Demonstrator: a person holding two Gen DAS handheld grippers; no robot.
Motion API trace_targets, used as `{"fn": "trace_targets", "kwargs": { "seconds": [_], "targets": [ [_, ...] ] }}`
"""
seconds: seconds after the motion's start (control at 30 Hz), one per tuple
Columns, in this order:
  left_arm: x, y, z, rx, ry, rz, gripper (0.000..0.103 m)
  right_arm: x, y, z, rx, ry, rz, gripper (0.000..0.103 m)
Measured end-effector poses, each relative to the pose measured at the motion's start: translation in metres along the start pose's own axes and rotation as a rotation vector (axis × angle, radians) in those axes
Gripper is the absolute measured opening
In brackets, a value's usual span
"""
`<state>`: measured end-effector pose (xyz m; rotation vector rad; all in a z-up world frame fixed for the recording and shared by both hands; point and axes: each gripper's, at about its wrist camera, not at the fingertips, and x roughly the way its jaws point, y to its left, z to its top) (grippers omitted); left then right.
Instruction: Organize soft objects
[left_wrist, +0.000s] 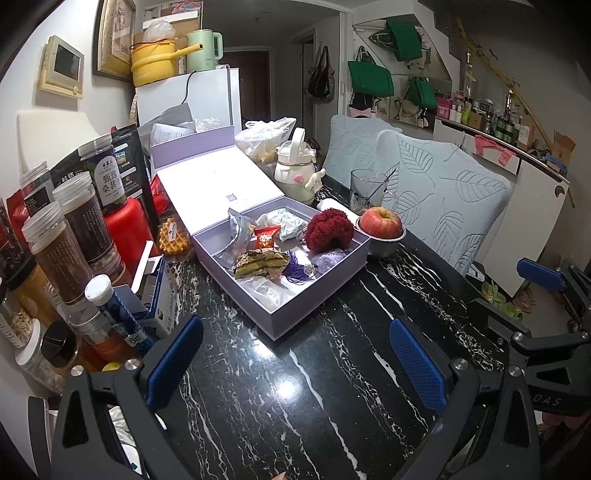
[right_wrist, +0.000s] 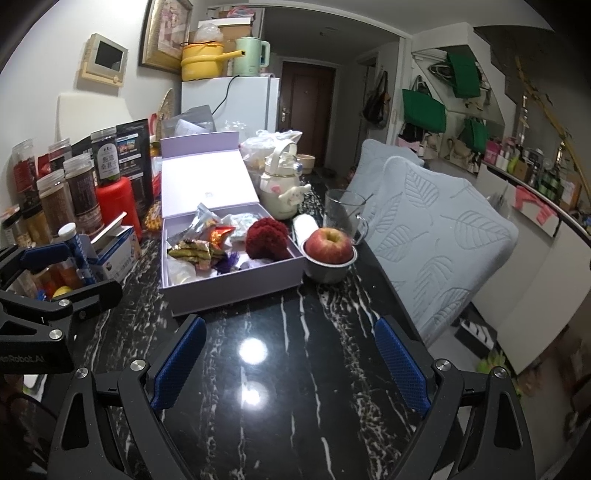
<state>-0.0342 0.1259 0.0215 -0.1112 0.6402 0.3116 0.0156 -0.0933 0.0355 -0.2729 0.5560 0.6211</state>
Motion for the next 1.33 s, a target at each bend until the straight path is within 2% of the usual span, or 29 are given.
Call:
{"fn": "trace_targets", "kwargs": {
  "seconds": [1.33],
  "targets": [
    [0.0086,0.0032,-0.0050,-0.004,0.032,-0.025,0.103,0.0043,-0.0017,-0.0059,-0.005,0.017,-0.011,0.094]
  ]
}}
